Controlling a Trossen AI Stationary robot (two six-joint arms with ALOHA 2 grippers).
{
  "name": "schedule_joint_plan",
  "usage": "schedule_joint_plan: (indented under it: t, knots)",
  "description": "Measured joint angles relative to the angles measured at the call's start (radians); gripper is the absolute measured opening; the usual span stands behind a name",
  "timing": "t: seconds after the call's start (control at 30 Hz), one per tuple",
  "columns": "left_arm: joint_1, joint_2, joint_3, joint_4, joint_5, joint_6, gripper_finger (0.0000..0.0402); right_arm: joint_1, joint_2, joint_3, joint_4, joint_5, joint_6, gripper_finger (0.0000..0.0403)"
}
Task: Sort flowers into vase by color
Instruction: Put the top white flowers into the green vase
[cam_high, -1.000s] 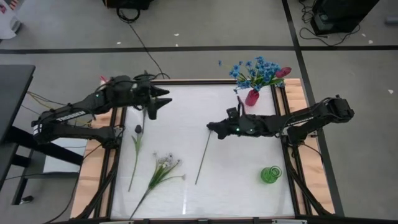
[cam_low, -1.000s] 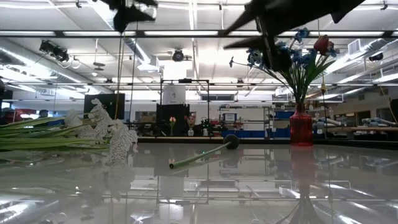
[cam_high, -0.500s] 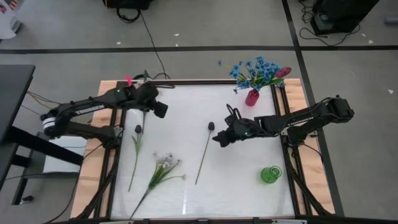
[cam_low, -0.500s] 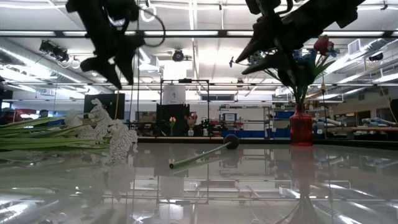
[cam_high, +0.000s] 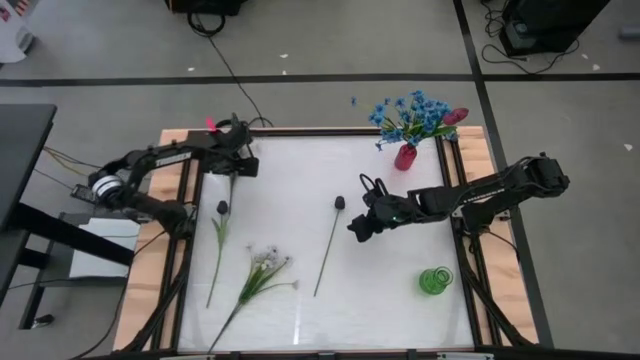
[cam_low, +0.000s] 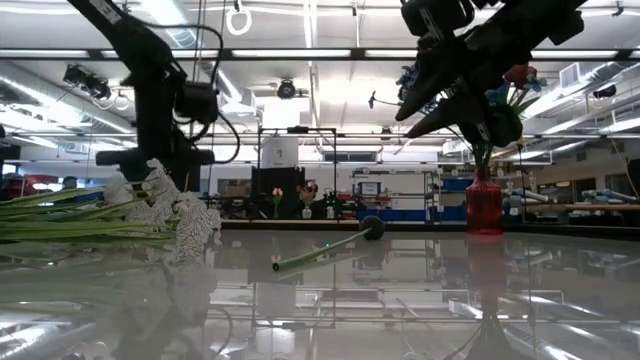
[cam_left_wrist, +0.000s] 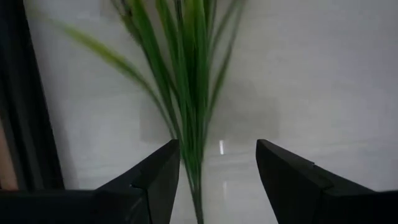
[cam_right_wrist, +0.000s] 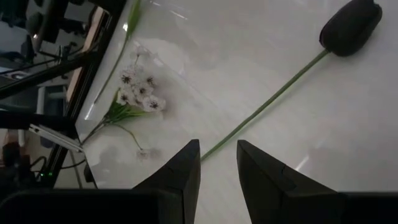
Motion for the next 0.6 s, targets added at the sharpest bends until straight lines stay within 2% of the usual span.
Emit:
schedule_joint_plan:
  t: [0.3, 0.4, 0.6]
  knots:
    - [0.113, 0.167, 0.000, 0.080, -0.004, 0.136, 0.0205, 0.004, 0.000, 0.000, 0.000, 0.013, 0.051, 0.0114]
    - [0.125, 0.200, 0.002, 0.108, 0.026, 0.173, 0.0173, 0.013, 0.000, 0.000, 0.001, 0.026, 0.067, 0.0114]
    - [0.121, 0.209, 0.003, 0.136, 0.067, 0.203, 0.0070, 0.021, 0.000, 0.000, -0.002, 0.044, 0.102, 0.0114]
